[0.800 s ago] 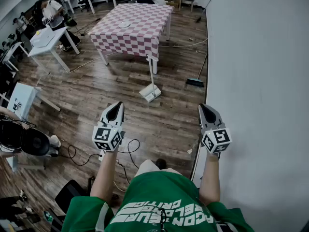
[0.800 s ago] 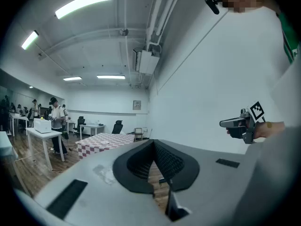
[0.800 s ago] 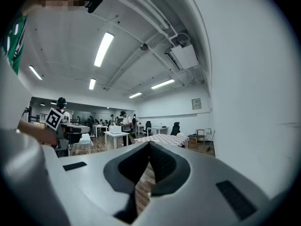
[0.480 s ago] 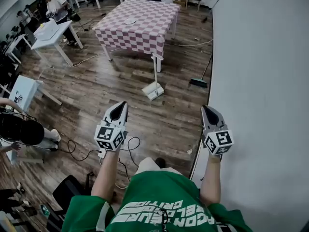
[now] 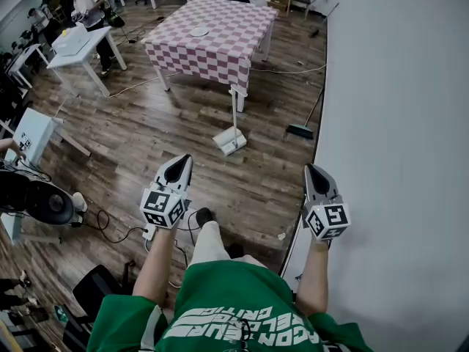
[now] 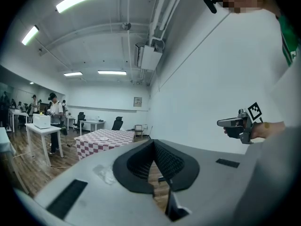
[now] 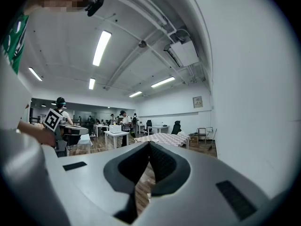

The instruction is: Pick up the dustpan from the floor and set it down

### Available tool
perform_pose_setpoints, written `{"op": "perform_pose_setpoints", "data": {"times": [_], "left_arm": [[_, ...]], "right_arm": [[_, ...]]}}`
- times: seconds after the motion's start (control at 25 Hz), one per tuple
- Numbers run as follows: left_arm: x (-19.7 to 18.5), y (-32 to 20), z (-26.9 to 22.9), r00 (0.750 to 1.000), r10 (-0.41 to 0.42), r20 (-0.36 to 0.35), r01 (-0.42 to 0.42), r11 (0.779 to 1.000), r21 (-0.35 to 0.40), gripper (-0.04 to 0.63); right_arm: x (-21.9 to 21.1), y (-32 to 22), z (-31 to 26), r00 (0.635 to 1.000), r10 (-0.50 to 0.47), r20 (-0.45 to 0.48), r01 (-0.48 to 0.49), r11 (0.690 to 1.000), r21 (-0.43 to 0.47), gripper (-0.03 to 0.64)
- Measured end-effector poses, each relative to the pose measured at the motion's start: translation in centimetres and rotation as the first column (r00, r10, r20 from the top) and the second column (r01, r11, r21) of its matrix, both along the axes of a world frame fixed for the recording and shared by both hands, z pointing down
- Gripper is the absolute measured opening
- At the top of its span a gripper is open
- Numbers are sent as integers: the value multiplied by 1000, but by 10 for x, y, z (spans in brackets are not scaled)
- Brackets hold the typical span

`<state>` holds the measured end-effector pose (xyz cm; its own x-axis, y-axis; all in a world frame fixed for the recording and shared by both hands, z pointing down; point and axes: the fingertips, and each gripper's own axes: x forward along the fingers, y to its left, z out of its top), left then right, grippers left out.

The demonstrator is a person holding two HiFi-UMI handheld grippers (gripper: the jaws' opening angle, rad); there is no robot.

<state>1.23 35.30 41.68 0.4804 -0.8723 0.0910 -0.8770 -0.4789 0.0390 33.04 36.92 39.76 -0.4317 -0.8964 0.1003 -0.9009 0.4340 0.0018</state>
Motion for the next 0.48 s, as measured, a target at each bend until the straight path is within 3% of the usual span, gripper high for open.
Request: {"op": "perform_pose_setpoints", "data": {"times": [0.24,0.48], "left_arm": [[7,-33,1,995,31,91,-34,999,31,2],[-3,-91,7,995,44,93,-47,998,29,2]], "right_arm": [[5,-38,3,1000,12,5,-12,1000,-3,8],[-4,-96,5,999,40,9,-40,999,-3,8]]}}
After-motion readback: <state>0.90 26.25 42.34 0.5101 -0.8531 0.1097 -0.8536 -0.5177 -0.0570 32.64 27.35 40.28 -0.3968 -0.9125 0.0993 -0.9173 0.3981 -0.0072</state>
